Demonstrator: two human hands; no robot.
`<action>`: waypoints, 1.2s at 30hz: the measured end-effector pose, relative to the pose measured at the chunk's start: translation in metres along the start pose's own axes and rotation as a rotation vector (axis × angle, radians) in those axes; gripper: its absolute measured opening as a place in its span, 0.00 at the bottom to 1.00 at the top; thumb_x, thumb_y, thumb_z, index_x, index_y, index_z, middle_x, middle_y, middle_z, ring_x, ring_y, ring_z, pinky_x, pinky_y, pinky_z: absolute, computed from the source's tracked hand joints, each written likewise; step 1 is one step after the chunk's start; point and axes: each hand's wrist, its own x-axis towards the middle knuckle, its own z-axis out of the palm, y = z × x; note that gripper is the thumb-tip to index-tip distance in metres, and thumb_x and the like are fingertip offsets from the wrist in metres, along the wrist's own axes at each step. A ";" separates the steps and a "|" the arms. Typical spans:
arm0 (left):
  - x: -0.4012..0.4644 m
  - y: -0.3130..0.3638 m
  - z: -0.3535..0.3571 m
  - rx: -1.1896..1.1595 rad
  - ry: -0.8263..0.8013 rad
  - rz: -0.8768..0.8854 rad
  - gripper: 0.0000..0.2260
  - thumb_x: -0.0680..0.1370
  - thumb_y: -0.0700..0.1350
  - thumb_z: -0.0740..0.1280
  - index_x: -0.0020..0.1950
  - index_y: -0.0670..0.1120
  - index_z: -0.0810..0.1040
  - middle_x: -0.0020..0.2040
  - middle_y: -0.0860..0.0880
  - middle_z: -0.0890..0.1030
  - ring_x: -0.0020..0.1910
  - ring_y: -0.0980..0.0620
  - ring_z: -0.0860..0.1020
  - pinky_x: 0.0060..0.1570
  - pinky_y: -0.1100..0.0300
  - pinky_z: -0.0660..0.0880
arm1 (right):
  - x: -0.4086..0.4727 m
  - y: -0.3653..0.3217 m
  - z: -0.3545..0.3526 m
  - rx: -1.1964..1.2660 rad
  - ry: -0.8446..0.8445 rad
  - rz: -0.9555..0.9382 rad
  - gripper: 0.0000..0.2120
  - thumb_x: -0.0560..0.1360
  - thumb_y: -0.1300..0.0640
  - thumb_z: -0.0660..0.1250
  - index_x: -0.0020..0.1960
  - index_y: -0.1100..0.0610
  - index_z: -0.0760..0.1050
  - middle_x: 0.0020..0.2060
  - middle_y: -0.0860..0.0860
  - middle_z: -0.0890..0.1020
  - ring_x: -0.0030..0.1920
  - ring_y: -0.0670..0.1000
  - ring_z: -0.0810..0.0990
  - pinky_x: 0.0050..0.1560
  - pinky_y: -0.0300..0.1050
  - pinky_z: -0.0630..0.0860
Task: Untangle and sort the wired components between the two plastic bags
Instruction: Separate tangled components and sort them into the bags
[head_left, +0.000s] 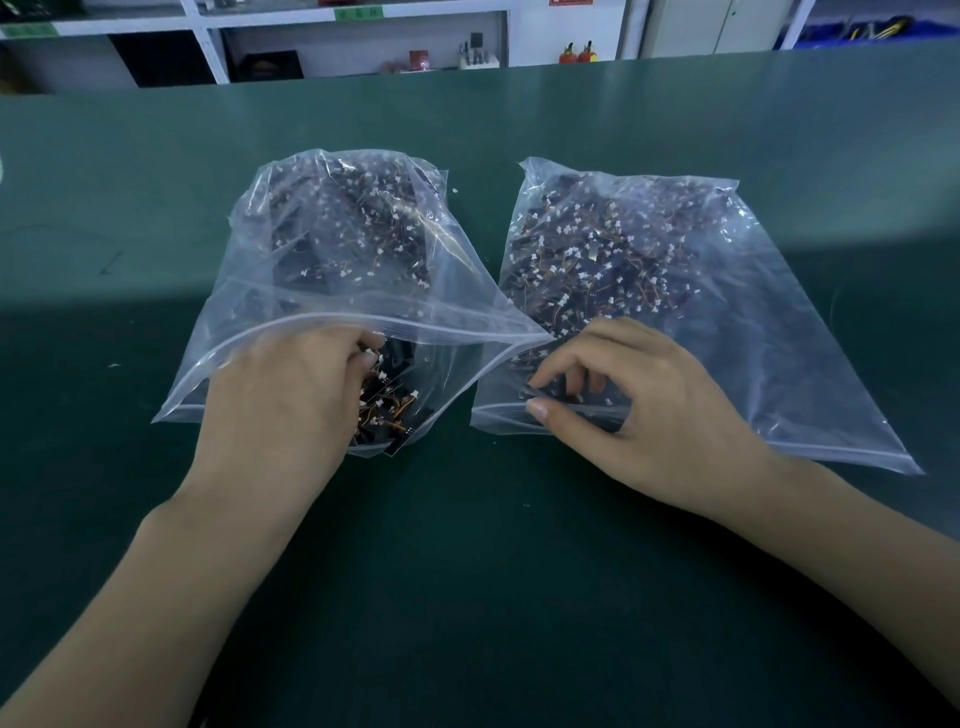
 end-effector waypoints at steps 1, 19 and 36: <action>0.000 0.002 -0.001 -0.005 0.033 0.034 0.02 0.79 0.42 0.75 0.51 0.49 0.86 0.42 0.47 0.87 0.41 0.38 0.84 0.39 0.49 0.77 | 0.000 0.000 0.000 0.006 0.006 -0.004 0.08 0.79 0.47 0.72 0.52 0.51 0.83 0.42 0.46 0.79 0.45 0.49 0.78 0.52 0.50 0.76; -0.026 0.075 0.007 -1.176 -0.015 -0.103 0.10 0.81 0.36 0.73 0.59 0.49 0.81 0.47 0.50 0.82 0.47 0.45 0.87 0.49 0.50 0.85 | 0.001 -0.001 0.004 0.154 0.057 -0.045 0.11 0.85 0.54 0.66 0.48 0.58 0.82 0.41 0.47 0.80 0.44 0.51 0.78 0.49 0.50 0.76; -0.026 0.077 0.010 -1.171 -0.272 -0.175 0.11 0.84 0.55 0.67 0.45 0.53 0.82 0.39 0.50 0.81 0.34 0.54 0.81 0.28 0.62 0.75 | 0.001 -0.009 0.004 0.287 0.080 -0.015 0.13 0.84 0.53 0.66 0.43 0.55 0.80 0.38 0.42 0.80 0.42 0.47 0.78 0.49 0.34 0.70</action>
